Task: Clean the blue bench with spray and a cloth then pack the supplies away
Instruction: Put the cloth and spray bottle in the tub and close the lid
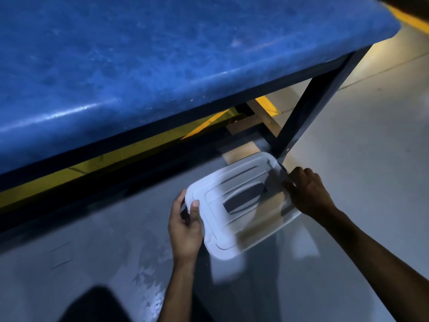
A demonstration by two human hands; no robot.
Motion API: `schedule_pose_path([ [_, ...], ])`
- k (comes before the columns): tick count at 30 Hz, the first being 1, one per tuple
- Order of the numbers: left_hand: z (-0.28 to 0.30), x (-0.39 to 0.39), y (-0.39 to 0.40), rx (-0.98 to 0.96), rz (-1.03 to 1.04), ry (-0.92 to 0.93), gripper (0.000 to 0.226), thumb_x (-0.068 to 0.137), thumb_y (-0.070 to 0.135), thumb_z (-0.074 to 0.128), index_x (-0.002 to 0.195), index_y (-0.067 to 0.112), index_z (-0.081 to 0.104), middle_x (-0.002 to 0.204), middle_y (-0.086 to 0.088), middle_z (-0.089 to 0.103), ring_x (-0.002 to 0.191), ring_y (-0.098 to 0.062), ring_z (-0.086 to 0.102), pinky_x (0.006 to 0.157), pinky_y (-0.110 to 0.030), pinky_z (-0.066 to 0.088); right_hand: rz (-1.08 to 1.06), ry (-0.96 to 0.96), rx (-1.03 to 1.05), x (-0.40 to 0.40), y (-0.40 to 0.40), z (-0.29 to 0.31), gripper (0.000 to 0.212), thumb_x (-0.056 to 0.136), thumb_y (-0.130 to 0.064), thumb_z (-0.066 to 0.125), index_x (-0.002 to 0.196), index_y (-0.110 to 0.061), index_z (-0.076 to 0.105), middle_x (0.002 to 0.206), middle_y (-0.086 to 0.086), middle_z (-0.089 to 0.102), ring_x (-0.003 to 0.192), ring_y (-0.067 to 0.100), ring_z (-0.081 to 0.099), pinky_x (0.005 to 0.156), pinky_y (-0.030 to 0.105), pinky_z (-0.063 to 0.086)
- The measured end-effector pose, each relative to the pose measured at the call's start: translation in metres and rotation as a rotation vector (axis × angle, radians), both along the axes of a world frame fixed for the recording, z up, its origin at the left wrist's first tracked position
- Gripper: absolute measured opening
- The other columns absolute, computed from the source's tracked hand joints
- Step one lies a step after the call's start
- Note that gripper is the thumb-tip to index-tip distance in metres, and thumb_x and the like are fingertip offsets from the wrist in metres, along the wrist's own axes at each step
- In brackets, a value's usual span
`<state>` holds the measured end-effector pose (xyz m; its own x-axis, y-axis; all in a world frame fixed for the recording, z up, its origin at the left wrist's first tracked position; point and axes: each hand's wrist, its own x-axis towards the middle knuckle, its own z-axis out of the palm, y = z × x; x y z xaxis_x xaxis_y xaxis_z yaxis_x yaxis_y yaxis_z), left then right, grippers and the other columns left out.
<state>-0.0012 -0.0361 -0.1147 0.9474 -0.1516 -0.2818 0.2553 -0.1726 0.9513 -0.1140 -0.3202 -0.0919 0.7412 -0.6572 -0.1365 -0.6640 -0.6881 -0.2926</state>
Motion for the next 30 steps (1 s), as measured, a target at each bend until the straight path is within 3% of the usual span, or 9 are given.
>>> schedule_pose_path([
  [3,0.004,-0.001,0.001,-0.003,0.027,0.064,0.048,0.098,0.033,0.070,0.144,0.028,0.056,0.134,0.006,0.066,0.118,-0.017,0.068,0.104,-0.039,0.056,-0.069,0.034,0.169,0.007,-0.007,0.009,0.048,0.094,-0.034,0.066,0.134,-0.014,0.049,0.139,0.015,0.043,0.118,0.032,0.050,0.093,0.044,0.052],
  [6,0.001,-0.001,0.002,0.031,0.053,0.227,0.059,0.092,0.050,0.072,0.144,0.028,0.053,0.127,-0.002,0.065,0.106,-0.028,0.068,0.092,-0.044,0.057,-0.160,0.057,0.464,0.016,-0.011,0.023,0.065,0.098,-0.028,0.063,0.152,-0.016,0.029,0.138,0.017,0.054,0.114,0.034,0.061,0.098,0.046,0.051],
  [9,0.006,0.002,0.014,-0.025,0.051,0.479,0.059,0.092,0.072,0.057,0.111,0.018,0.073,0.096,-0.007,0.073,0.086,-0.029,0.068,0.083,-0.043,0.057,-0.256,0.036,0.698,0.015,-0.021,0.034,0.041,0.101,-0.025,0.058,0.141,-0.015,0.052,0.123,0.009,0.063,0.109,0.027,0.062,0.101,0.044,0.050],
  [12,0.007,0.001,0.028,-0.196,0.106,0.612,0.033,0.109,0.034,0.050,0.110,0.013,0.075,0.092,-0.007,0.078,0.081,-0.023,0.067,0.075,-0.038,0.050,-0.454,-0.174,0.996,0.009,-0.031,0.037,0.022,0.104,-0.023,0.051,0.120,-0.016,0.064,0.121,0.011,0.066,0.106,0.025,0.063,0.089,0.039,0.053],
  [15,0.006,-0.005,0.030,-0.242,0.062,0.578,0.027,0.100,0.014,0.067,0.125,0.019,0.072,0.121,-0.005,0.075,0.102,-0.018,0.069,0.089,-0.038,0.056,-0.494,-0.271,1.030,0.007,-0.037,0.023,0.022,0.101,-0.009,0.052,0.117,-0.014,0.066,0.133,0.018,0.062,0.103,0.024,0.063,0.081,0.035,0.051],
  [18,0.007,-0.008,0.025,-0.276,0.101,0.566,0.042,0.092,0.006,0.075,0.131,0.020,0.068,0.130,-0.011,0.074,0.124,-0.031,0.068,0.111,-0.056,0.049,-0.481,-0.280,1.024,0.007,-0.037,0.016,0.029,0.098,-0.001,0.054,0.123,-0.009,0.064,0.132,0.019,0.061,0.093,0.021,0.062,0.077,0.035,0.051],
  [23,0.010,-0.008,0.016,-0.249,0.094,0.512,0.035,0.089,0.003,0.078,0.120,0.018,0.068,0.125,-0.018,0.073,0.119,-0.037,0.070,0.109,-0.055,0.051,-0.352,-0.047,0.772,0.021,-0.026,0.027,0.026,0.100,-0.006,0.053,0.117,-0.019,0.067,0.113,0.008,0.065,0.102,0.025,0.062,0.094,0.040,0.051],
  [28,0.012,-0.011,0.010,-0.247,0.144,0.450,0.032,0.089,0.000,0.077,0.115,0.017,0.070,0.118,-0.017,0.075,0.105,-0.029,0.073,0.096,-0.041,0.057,-0.280,0.050,0.593,0.032,-0.021,0.033,0.023,0.101,-0.023,0.055,0.117,-0.015,0.068,0.114,0.008,0.066,0.097,0.020,0.063,0.081,0.031,0.050],
  [30,0.011,-0.014,0.009,-0.236,0.159,0.445,0.031,0.089,0.001,0.077,0.114,0.017,0.070,0.115,-0.014,0.077,0.106,-0.031,0.073,0.100,-0.045,0.057,-0.225,0.092,0.538,0.031,-0.021,0.033,0.024,0.101,-0.021,0.054,0.120,-0.014,0.068,0.113,0.009,0.067,0.093,0.018,0.063,0.074,0.027,0.050],
])
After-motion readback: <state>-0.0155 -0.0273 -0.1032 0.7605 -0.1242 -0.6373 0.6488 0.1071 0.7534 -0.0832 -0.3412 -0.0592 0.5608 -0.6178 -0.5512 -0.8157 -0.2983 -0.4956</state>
